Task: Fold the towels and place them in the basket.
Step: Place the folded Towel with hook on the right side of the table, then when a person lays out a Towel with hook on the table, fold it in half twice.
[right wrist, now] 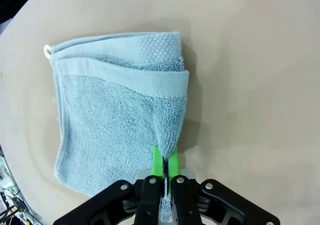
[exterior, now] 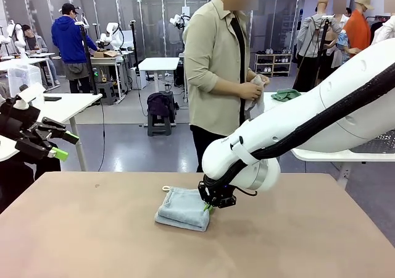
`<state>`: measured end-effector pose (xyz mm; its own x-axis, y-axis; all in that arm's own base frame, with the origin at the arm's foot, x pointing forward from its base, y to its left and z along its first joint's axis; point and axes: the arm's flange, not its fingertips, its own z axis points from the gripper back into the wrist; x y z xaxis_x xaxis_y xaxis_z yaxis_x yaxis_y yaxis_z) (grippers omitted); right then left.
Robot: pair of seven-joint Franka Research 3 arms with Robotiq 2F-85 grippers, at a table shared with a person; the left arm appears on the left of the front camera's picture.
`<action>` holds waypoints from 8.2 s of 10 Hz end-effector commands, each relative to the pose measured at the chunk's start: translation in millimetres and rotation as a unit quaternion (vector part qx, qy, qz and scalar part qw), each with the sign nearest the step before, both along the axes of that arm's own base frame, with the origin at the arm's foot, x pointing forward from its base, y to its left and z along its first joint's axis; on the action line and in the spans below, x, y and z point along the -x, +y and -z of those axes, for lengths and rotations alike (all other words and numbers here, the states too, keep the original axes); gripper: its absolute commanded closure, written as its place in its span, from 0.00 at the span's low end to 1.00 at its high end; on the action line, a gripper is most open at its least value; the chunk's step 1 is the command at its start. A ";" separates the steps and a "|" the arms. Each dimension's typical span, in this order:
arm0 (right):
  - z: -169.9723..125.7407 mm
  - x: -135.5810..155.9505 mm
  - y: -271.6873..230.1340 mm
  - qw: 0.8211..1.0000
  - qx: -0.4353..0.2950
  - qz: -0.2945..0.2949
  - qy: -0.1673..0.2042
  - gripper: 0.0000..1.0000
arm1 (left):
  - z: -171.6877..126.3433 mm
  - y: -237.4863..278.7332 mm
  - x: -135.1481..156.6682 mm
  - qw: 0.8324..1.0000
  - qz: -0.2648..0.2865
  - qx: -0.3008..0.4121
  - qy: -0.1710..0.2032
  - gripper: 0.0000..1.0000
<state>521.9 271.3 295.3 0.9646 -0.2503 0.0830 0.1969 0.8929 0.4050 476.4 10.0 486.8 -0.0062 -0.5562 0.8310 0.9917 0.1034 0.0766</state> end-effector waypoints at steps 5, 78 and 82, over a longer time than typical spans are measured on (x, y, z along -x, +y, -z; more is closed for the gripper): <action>-27.2 -17.1 -71.2 0.996 0.081 -0.009 -0.033 0.96 | -0.4 0.3 0.0 1.000 0.004 0.001 -0.005 0.05; -317.0 159.2 -208.0 0.978 0.193 -0.080 -0.014 0.03 | -0.4 0.3 0.0 1.000 0.004 0.001 -0.005 0.05; -318.1 158.9 -211.8 0.976 0.198 -0.090 -0.030 0.03 | -0.1 -0.2 0.0 1.000 0.000 0.000 0.000 0.05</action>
<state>363.2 62.4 613.4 0.9842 -0.0401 0.1722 0.0349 0.9989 0.0328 476.4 9.9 486.8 -0.0064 -0.5565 0.8308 0.9917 0.1031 0.0768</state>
